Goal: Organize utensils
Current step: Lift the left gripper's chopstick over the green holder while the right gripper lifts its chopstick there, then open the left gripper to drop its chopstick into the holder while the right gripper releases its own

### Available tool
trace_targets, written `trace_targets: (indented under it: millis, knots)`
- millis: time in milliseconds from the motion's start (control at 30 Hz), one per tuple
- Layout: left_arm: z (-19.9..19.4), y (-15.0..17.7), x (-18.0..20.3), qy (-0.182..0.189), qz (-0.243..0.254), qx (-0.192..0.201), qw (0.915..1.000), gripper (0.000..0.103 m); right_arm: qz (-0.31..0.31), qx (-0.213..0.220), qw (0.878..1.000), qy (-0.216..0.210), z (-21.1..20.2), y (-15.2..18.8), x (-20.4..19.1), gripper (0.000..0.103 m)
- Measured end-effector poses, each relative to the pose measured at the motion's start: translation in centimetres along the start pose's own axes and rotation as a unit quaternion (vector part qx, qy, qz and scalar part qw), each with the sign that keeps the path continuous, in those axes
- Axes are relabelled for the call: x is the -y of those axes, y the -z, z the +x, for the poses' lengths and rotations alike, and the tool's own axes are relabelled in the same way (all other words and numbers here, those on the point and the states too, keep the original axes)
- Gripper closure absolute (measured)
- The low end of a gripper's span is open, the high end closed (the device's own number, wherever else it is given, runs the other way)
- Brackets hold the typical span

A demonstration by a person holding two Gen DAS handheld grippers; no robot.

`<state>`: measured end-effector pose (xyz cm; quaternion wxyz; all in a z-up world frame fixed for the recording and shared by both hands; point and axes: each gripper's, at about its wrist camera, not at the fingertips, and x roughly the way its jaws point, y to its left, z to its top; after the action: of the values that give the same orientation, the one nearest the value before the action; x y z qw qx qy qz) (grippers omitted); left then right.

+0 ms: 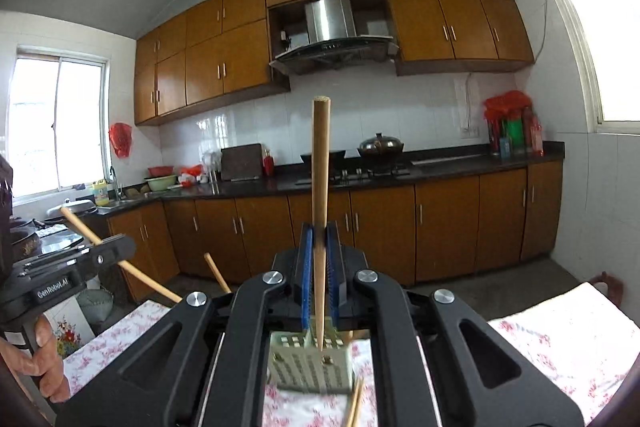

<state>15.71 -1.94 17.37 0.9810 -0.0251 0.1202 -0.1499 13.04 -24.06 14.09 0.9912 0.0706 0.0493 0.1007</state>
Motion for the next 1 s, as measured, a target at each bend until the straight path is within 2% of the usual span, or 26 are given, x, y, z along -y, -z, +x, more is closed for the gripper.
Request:
trace_targets:
  millis: [100, 200, 367, 533, 600, 633, 667, 733, 867, 1000]
  knots:
    - [1.5, -0.6, 0.8, -0.013, 0.007, 0.019, 0.9997, 0.095, -0.003, 0.005, 1.0, 0.006, 1.6, 0.3, -0.1, 0.095]
    - [3.8, -0.2, 1.0, -0.005, -0.002, 0.0, 1.0, 0.095, 0.004, -0.006, 1.0, 0.009, 3.3, 1.1, 0.0, 0.095]
    - [7.5, 2.5, 0.4, -0.009, -0.006, -0.028, 0.9995, 0.095, 0.02, -0.055, 0.998, 0.014, 6.2, 3.3, 0.6, 0.095]
    - [9.8, 4.4, -0.4, -0.013, -0.014, -0.049, 0.9986, 0.094, 0.028, -0.086, 0.996, 0.011, 6.6, 4.5, 0.8, 0.095]
    - [9.8, 4.6, -0.7, -0.012, -0.016, -0.047, 0.9987, 0.088, 0.029, -0.084, 0.996, 0.013, 6.2, 4.3, 0.8, 0.095]
    - [9.6, 4.6, -0.8, -0.013, -0.017, -0.045, 0.9988, 0.082, 0.03, -0.08, 0.996, 0.013, 5.7, 4.0, 0.9, 0.093]
    - [9.4, 4.4, -1.0, -0.013, -0.019, -0.041, 0.9989, 0.077, 0.031, -0.078, 0.996, 0.013, 5.4, 3.7, 1.0, 0.087]
    - [8.6, 4.2, -1.2, -0.012, -0.023, -0.03, 0.9992, 0.075, 0.03, -0.068, 0.997, 0.017, 4.7, 3.3, 1.0, 0.076]
    - [6.9, 3.6, -1.7, -0.016, -0.027, -0.02, 0.9993, 0.074, 0.028, -0.06, 0.997, 0.026, 2.9, 2.7, 1.4, 0.075]
    - [3.7, 4.5, -2.7, -0.021, -0.035, -0.017, 0.999, 0.071, 0.029, -0.077, 0.996, 0.045, 0.9, 3.3, 2.4, 0.073]
